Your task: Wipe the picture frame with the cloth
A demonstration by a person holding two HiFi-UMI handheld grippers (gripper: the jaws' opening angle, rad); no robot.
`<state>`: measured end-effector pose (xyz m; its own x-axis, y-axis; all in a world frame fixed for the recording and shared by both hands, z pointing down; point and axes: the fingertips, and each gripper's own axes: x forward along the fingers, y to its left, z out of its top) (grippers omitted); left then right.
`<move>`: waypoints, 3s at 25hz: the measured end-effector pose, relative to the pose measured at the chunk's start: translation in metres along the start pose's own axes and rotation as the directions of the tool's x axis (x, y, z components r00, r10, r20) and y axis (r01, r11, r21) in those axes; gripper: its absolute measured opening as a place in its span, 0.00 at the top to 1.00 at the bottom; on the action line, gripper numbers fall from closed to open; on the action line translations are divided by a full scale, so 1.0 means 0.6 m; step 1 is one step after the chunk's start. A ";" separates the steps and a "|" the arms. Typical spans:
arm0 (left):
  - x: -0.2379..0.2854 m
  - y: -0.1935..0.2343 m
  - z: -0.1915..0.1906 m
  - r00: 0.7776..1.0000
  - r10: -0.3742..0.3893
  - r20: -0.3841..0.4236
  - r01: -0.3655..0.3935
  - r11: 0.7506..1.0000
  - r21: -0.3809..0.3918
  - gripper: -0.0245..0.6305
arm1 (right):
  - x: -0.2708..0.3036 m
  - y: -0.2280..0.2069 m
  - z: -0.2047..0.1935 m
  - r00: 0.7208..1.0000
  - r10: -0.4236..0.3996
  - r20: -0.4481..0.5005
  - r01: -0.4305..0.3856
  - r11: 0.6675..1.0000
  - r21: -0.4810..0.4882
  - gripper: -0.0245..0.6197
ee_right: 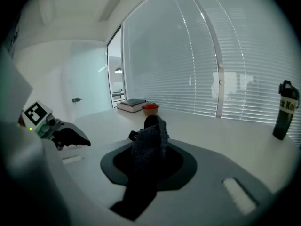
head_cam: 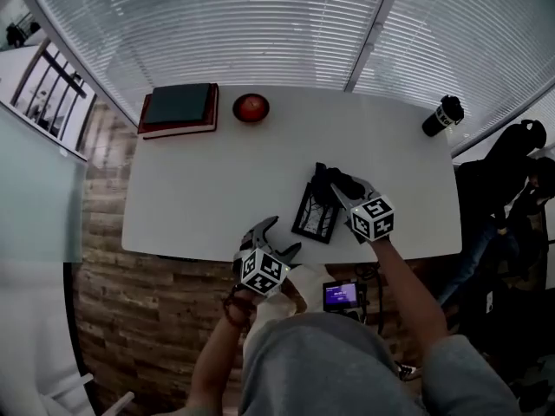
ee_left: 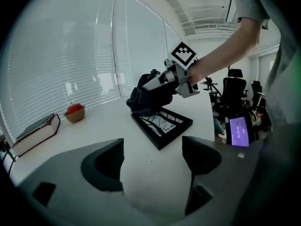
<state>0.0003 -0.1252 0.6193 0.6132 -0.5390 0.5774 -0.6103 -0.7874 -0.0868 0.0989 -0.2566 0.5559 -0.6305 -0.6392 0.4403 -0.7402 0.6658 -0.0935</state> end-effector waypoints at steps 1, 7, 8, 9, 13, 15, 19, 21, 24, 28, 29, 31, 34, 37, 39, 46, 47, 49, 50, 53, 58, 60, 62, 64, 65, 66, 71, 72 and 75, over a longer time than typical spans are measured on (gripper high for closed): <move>0.007 -0.002 -0.001 1.000 -0.015 -0.010 0.015 1.000 0.013 0.38 | 0.011 -0.002 -0.011 1.000 -0.004 -0.030 0.004 1.000 -0.008 0.84; 0.038 -0.005 -0.003 0.997 -0.070 -0.043 0.072 0.997 0.030 0.38 | 0.051 -0.001 -0.055 0.991 -0.013 -0.135 0.008 0.999 -0.037 0.83; 0.041 -0.011 -0.002 0.995 -0.086 -0.047 0.087 0.996 0.022 0.39 | 0.049 0.000 -0.063 0.989 -0.022 -0.147 0.016 0.999 -0.041 0.83; 0.043 -0.016 -0.002 0.994 -0.099 -0.052 0.100 0.995 0.016 0.39 | 0.047 0.001 -0.070 0.987 -0.030 -0.157 0.024 0.999 -0.041 0.83; 0.048 -0.006 -0.004 0.990 -0.104 -0.092 0.107 0.994 0.031 0.41 | 0.056 0.012 -0.066 0.984 -0.034 -0.173 0.023 0.998 -0.066 0.83; 0.046 -0.002 -0.003 0.990 -0.100 -0.095 0.104 0.994 0.036 0.41 | 0.062 0.025 -0.062 0.983 -0.016 -0.183 0.001 0.997 -0.083 0.83; 0.045 -0.004 -0.003 0.990 -0.102 -0.096 0.106 0.994 0.036 0.41 | 0.070 0.046 -0.065 0.982 0.009 -0.191 -0.022 0.998 -0.066 0.83; 0.046 -0.004 -0.003 0.990 -0.102 -0.096 0.106 0.994 0.036 0.41 | 0.072 0.059 -0.068 0.979 0.037 -0.201 -0.049 0.997 -0.057 0.83; 0.045 -0.003 -0.005 0.990 -0.100 -0.097 0.104 0.994 0.040 0.41 | 0.076 0.086 -0.072 0.968 0.080 -0.237 -0.097 0.993 -0.061 0.84; 0.044 -0.004 -0.006 0.991 -0.096 -0.095 0.100 0.994 0.041 0.42 | 0.073 0.110 -0.081 0.953 0.118 -0.278 -0.134 0.990 -0.040 0.84; 0.044 -0.004 -0.006 0.991 -0.096 -0.095 0.100 0.994 0.041 0.42 | 0.071 0.115 -0.084 0.949 0.131 -0.286 -0.147 0.989 -0.035 0.84; 0.044 -0.005 -0.006 0.991 -0.097 -0.095 0.101 0.994 0.040 0.42 | 0.064 0.128 -0.090 0.941 0.163 -0.297 -0.181 0.983 -0.032 0.84; 0.044 -0.005 -0.006 0.990 -0.099 -0.097 0.103 0.994 0.040 0.42 | 0.051 0.149 -0.098 0.928 0.206 -0.312 -0.227 0.973 -0.035 0.84; 0.043 -0.005 -0.005 0.990 -0.099 -0.096 0.103 0.994 0.042 0.42 | 0.040 0.172 -0.105 0.911 0.232 -0.341 -0.268 0.961 -0.063 0.84; 0.043 -0.005 -0.005 0.991 -0.097 -0.096 0.102 0.994 0.042 0.42 | 0.034 0.186 -0.112 0.895 0.254 -0.367 -0.297 0.953 -0.063 0.84; 0.045 -0.005 -0.005 0.991 -0.097 -0.096 0.102 0.994 0.041 0.42 | 0.017 0.212 -0.126 0.862 0.311 -0.400 -0.351 0.936 -0.030 0.84; 0.045 -0.005 -0.004 0.991 -0.098 -0.096 0.102 0.994 0.042 0.42 | 0.016 0.213 -0.126 0.860 0.317 -0.400 -0.354 0.935 -0.021 0.84; 0.046 -0.005 -0.003 0.991 -0.098 -0.094 0.102 0.994 0.042 0.42 | 0.013 0.217 -0.126 0.853 0.337 -0.400 -0.366 0.931 0.003 0.84; 0.046 -0.005 -0.003 0.991 -0.098 -0.094 0.102 0.994 0.043 0.42 | 0.012 0.220 -0.126 0.847 0.351 -0.399 -0.374 0.927 0.020 0.84; 0.043 -0.006 -0.005 0.991 -0.097 -0.093 0.102 0.994 0.043 0.42 | 0.008 0.235 -0.126 0.831 0.403 -0.383 -0.398 0.912 0.096 0.84; 0.043 -0.007 -0.005 0.991 -0.096 -0.094 0.100 0.994 0.043 0.43 | 0.003 0.242 -0.124 0.822 0.429 -0.375 -0.413 0.902 0.127 0.84; 0.043 -0.008 -0.004 0.991 -0.097 -0.093 0.101 0.994 0.043 0.43 | -0.003 0.247 -0.123 0.814 0.447 -0.372 -0.425 0.894 0.144 0.84; 0.043 -0.009 -0.005 0.991 -0.096 -0.094 0.101 0.994 0.042 0.43 | -0.010 0.253 -0.123 0.804 0.471 -0.364 -0.441 0.882 0.167 0.84; 0.044 -0.009 -0.005 0.991 -0.096 -0.094 0.100 0.994 0.043 0.43 | -0.017 0.258 -0.121 0.791 0.496 -0.358 -0.460 0.868 0.188 0.84; 0.045 -0.009 -0.004 0.991 -0.096 -0.094 0.101 0.994 0.043 0.43 | -0.020 0.260 -0.120 0.784 0.508 -0.356 -0.469 0.861 0.197 0.84; 0.045 -0.009 -0.004 0.991 -0.097 -0.093 0.102 0.994 0.044 0.43 | -0.023 0.261 -0.119 0.776 0.520 -0.357 -0.479 0.854 0.204 0.84; 0.047 -0.009 -0.003 0.991 -0.098 -0.092 0.102 0.994 0.038 0.44 | -0.058 0.262 -0.102 0.672 0.658 -0.340 -0.621 0.751 0.225 0.84; 0.047 -0.008 -0.003 0.991 -0.097 -0.092 0.101 0.994 0.038 0.44 | -0.071 0.263 -0.093 0.636 0.698 -0.328 -0.665 0.712 0.225 0.84; 0.045 -0.012 -0.005 0.990 -0.102 -0.092 0.106 0.994 0.038 0.44 | -0.119 0.268 -0.044 0.522 0.816 -0.250 -0.786 0.573 0.230 0.84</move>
<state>0.0200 -0.1335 0.6379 0.6237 -0.4257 0.6555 -0.5223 -0.8510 -0.0558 0.0310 -0.0941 0.5330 -0.8743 0.3059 0.3768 0.0177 0.7959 -0.6052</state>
